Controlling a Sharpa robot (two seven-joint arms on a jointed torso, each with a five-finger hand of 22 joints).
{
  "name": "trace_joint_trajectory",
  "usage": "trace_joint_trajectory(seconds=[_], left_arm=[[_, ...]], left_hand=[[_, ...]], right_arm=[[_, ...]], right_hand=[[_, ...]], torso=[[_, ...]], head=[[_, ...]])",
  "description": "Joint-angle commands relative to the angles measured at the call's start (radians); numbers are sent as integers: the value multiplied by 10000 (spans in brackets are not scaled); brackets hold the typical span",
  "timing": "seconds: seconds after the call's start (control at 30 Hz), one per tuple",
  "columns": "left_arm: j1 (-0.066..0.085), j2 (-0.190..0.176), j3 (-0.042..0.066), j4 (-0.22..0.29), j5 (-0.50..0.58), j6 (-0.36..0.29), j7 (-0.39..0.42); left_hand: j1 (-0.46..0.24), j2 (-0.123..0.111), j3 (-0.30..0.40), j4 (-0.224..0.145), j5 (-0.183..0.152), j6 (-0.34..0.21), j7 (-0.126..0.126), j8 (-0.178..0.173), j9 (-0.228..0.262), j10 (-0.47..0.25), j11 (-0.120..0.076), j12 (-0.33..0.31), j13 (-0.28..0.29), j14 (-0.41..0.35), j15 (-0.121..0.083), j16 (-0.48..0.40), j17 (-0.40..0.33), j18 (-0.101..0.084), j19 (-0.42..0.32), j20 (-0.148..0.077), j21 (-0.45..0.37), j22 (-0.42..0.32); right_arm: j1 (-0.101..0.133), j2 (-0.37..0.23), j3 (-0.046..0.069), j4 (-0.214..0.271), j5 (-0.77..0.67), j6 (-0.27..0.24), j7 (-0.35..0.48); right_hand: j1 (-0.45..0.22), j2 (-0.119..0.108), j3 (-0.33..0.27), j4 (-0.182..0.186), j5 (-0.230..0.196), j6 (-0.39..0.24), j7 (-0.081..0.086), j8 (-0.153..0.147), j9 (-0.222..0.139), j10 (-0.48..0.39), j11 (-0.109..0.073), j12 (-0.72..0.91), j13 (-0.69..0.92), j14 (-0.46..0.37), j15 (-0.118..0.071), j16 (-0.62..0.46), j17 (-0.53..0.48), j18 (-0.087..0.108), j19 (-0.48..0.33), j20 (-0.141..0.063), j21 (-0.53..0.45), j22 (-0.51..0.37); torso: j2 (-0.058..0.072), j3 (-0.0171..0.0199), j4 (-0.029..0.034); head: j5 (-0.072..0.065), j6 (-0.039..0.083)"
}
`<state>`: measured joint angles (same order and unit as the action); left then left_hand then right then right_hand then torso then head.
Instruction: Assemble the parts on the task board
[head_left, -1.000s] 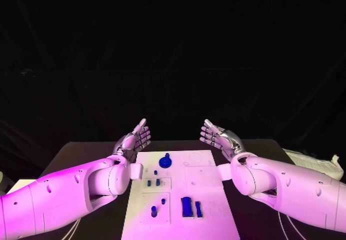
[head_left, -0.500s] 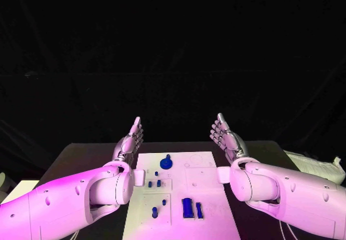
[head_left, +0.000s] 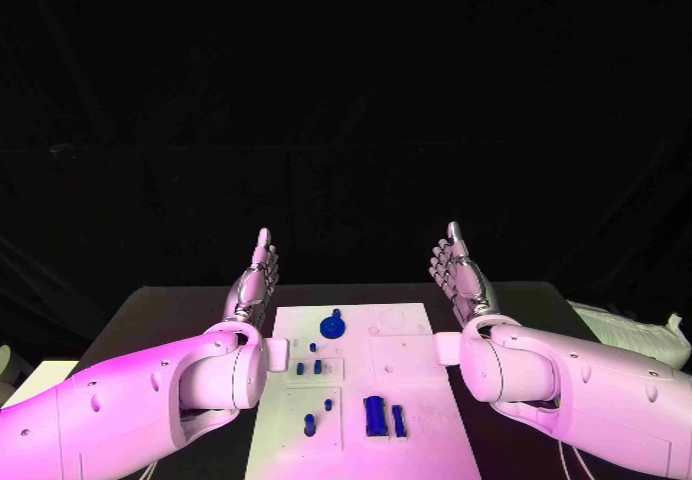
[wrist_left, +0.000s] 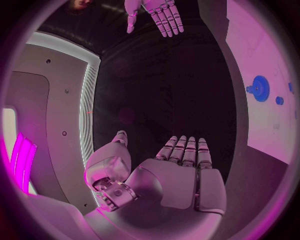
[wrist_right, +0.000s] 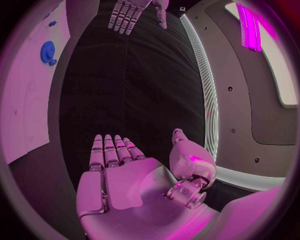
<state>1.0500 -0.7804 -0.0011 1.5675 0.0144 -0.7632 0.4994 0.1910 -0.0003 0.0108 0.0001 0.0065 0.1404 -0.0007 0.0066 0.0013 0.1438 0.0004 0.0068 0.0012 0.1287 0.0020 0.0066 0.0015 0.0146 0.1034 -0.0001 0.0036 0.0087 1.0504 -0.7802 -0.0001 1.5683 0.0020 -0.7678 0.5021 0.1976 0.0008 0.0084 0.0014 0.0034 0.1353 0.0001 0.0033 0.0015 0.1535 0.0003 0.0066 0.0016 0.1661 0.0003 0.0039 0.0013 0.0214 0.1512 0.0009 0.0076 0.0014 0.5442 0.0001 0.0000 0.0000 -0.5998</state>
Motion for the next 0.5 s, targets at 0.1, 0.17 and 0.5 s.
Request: trace_joint_trajectory(seconds=[0.1, 0.17, 0.5], left_arm=[[0, 4, 11, 25, -144, -68, 206], [0, 4, 11, 25, -144, -68, 206], [0, 4, 11, 25, -144, -68, 206]], left_hand=[[-705, 3, -108, -1, -65, -520, 7, -66, -13, -525, -4, -68, -12, -470, -20, -66, -15, -146, -1034, 1, -36, -87], [-773, 3, -108, -1, -65, -596, 7, -66, -13, -602, -4, -68, -12, -535, -20, -66, -15, -146, -1034, 1, -36, -87], [-1910, 3, -108, -1, -65, -1404, 7, -66, -13, -1438, -4, -68, -12, -1287, -20, -66, -15, -146, -1034, 1, -36, -87]], right_arm=[[-4, 2, 1, 17, -20, -22, 179], [-4, 2, 1, 17, -20, -22, 179], [-4, 2, 1, 17, -20, -22, 179]], right_hand=[[-735, -8, -84, -14, -34, -486, -1, -33, -15, -573, -3, -66, -16, -623, -3, -39, -13, -214, -555, -9, -76, -14], [-823, -8, -84, -14, -34, -536, -1, -33, -15, -623, -3, -66, -16, -702, -3, -39, -13, -214, -632, -9, -76, -14], [-1976, -8, -84, -14, -34, -1353, -1, -33, -15, -1535, -3, -66, -16, -1661, -3, -39, -13, -214, -1512, -9, -76, -14]], torso=[[0, -1, 0], [0, -1, 0], [0, -1, 0]], head=[[0, -2], [0, -2], [0, -2]])
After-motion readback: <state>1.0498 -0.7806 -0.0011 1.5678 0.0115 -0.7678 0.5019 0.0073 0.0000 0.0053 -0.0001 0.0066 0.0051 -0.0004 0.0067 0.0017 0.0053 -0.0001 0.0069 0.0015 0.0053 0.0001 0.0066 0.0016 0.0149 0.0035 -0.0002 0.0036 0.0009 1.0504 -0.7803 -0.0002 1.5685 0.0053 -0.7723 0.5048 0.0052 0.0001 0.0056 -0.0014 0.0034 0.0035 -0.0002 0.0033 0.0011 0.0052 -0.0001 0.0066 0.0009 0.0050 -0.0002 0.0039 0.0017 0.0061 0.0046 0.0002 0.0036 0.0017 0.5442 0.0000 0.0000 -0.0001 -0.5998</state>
